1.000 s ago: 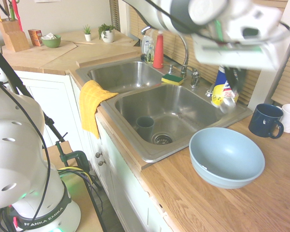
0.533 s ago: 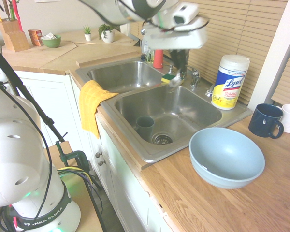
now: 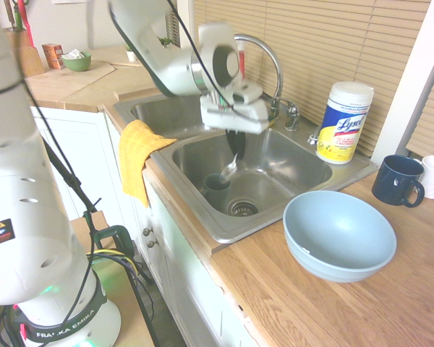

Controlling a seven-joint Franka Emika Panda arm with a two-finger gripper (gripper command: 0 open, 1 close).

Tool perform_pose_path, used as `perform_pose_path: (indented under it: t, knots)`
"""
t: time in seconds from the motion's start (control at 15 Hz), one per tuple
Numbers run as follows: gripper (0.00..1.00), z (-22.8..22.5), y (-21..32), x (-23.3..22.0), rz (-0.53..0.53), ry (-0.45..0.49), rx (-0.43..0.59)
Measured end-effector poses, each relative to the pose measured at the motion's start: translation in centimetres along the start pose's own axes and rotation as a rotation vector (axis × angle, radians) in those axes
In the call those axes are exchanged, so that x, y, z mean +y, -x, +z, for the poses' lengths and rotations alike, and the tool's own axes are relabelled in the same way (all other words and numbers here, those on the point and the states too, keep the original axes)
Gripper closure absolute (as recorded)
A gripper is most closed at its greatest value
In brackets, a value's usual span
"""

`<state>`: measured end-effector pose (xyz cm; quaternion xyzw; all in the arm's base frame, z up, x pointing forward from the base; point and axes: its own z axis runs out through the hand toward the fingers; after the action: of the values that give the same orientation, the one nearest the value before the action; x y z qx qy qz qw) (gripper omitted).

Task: Put the spoon into the sink

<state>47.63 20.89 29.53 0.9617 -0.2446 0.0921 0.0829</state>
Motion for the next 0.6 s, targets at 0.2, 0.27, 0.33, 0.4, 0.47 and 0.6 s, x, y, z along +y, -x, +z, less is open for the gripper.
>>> perform_pose_path:
  t: [0.2, 0.27, 0.33, 0.4, 0.47, 0.6]
  knots:
    - [1.00, 5.3, -0.4, -2.1, 0.036, 0.051, -0.046]
    - [1.00, 6.4, -0.9, -2.7, 0.049, 0.058, -0.059]
    - [1.00, 7.3, -1.3, -3.0, 0.064, 0.066, -0.072]
    - [1.00, 8.0, -1.6, -3.3, 0.081, 0.073, -0.086]
    - [1.00, 8.7, -1.9, -3.5, 0.102, 0.077, -0.102]
    - [0.00, 9.9, -2.4, -3.5, 0.133, 0.096, -0.127]
